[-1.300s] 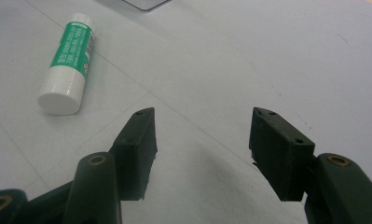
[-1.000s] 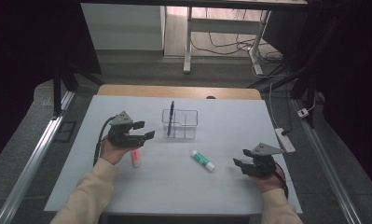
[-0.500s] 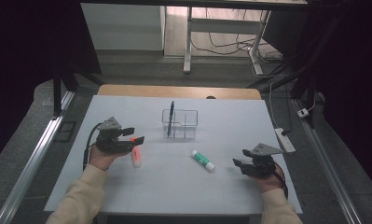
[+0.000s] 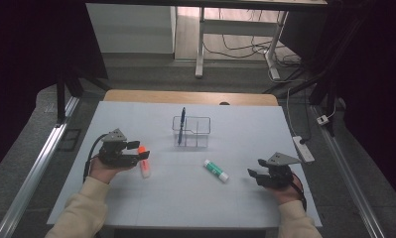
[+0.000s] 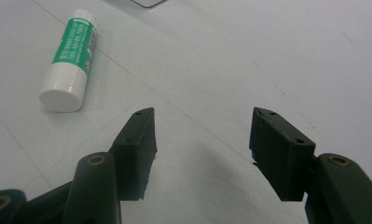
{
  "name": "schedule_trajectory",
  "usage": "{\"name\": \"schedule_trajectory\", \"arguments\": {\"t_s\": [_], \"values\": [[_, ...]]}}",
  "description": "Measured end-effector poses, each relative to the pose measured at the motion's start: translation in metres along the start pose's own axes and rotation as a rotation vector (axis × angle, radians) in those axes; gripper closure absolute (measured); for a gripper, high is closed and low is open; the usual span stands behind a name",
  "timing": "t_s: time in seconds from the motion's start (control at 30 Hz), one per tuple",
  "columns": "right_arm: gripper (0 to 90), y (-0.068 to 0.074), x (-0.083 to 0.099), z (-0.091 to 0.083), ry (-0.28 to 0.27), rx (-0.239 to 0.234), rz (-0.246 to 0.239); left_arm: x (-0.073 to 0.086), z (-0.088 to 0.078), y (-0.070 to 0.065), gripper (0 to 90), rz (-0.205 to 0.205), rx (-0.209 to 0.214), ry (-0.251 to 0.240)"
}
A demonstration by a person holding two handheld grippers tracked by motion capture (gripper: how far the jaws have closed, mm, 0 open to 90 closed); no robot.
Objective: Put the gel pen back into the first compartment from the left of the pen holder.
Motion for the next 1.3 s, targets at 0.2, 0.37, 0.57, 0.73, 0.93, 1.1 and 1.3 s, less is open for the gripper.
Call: {"name": "schedule_trajectory", "arguments": {"t_s": [0.2, 0.37, 0.57, 0.73, 0.93, 1.1, 1.3], "values": [[40.9, 0.000, 0.000, 0.001, -0.004, 0.003, 0.001, 0.002, -0.001, 0.004, 37.2, -0.001, -0.004, 0.022], [40.9, 0.001, 0.000, 0.001, -0.003, -0.001, -0.002, 0.002, -0.005, 0.006, 37.0, 0.005, -0.006, 0.040], [40.9, 0.000, 0.000, 0.001, -0.006, 0.001, 0.001, 0.000, -0.008, 0.006, 36.8, 0.052, -0.016, 0.095], [40.9, 0.000, 0.000, 0.000, -0.003, 0.001, 0.000, -0.002, -0.009, 0.007, 36.4, 0.053, -0.023, 0.125], [40.9, 0.000, 0.000, -0.001, -0.005, 0.003, -0.003, -0.001, -0.011, 0.007, 35.4, 0.050, -0.035, 0.156], [40.9, 0.001, -0.002, -0.002, -0.008, 0.001, -0.004, 0.005, -0.015, 0.006, 34.5, 0.030, -0.050, 0.153], [40.8, 0.003, -0.002, -0.002, -0.016, -0.003, -0.004, 0.021, -0.025, 0.001, 34.1, 0.015, -0.064, 0.119]]}}
Point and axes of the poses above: each handheld gripper's, and its own axes: z roughly forward along the jaws, x roughly out of its underside, y roughly to its left, the point moved 1 cm from there along z, roughly forward along the jaws, and after that the axes turned 2 degrees about y, right-handed, at the moved point
